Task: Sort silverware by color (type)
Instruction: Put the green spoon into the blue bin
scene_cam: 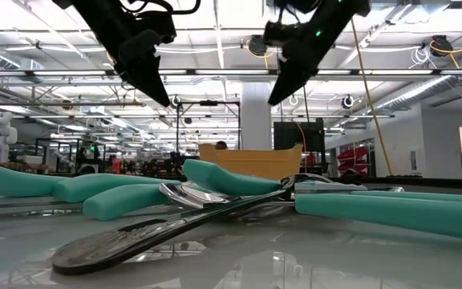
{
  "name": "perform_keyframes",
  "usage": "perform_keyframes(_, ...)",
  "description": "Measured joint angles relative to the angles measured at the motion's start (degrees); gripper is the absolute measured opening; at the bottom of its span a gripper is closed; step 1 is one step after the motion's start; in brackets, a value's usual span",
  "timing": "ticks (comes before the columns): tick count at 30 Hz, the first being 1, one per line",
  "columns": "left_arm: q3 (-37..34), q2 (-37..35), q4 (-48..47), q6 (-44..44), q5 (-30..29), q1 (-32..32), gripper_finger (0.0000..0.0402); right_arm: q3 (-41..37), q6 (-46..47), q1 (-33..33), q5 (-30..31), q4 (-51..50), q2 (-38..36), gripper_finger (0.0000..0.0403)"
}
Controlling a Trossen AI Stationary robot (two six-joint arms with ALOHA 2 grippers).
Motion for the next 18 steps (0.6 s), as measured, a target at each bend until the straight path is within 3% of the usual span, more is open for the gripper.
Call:
perform_keyframes(15,0.01,0.02,0.96,-1.87,0.04,-2.21,0.0015,0.00,12.40,18.14,0.59,-6.62,-3.71,0.0192)
perform_keyframes(18,0.01,0.00,0.93,-3.06,0.06,-3.21,0.0015,0.00,15.22,22.04,4.25,-6.71,-3.64,0.0192)
